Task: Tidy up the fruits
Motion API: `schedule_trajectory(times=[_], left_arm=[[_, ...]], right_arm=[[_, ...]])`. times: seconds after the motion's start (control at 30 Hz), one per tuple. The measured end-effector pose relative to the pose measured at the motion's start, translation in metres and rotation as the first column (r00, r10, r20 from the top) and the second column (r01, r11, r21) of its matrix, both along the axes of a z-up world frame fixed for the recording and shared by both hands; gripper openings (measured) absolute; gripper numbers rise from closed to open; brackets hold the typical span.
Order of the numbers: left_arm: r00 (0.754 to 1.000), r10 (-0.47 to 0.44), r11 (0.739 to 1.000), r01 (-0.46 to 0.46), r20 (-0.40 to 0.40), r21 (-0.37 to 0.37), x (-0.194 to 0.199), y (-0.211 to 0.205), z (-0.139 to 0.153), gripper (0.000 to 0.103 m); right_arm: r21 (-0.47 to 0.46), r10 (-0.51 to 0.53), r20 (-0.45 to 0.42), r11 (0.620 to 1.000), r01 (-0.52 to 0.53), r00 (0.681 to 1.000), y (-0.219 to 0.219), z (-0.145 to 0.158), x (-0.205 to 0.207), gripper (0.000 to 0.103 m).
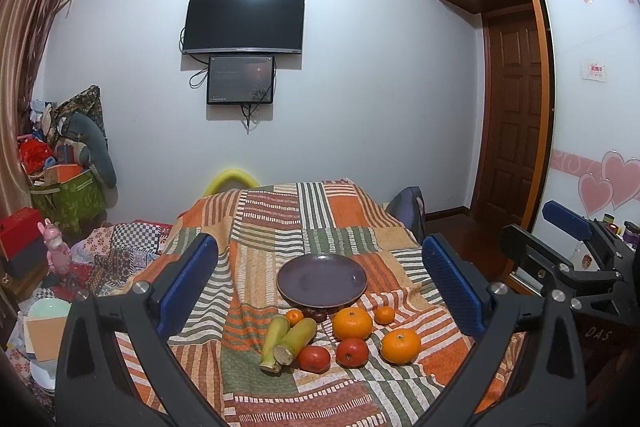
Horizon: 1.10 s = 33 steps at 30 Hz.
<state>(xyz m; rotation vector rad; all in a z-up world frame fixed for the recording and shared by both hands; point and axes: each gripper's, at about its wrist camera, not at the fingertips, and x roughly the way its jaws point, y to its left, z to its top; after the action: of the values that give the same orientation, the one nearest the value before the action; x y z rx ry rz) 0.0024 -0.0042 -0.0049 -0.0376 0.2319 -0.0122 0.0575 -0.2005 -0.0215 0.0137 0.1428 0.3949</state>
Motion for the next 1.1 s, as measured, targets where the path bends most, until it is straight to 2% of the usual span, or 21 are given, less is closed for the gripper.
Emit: schedule_trajectory(times=[1.1], left_arm=[[1.000,0.005,1.000,-0.005,-0.004,0.004,0.0031,0.0009,-0.0022,0.103]], right_arm=[[-0.007,0.002,-0.001,1.000,-0.002,1.000,0.0030,-0.0005,0.0015,0.103]])
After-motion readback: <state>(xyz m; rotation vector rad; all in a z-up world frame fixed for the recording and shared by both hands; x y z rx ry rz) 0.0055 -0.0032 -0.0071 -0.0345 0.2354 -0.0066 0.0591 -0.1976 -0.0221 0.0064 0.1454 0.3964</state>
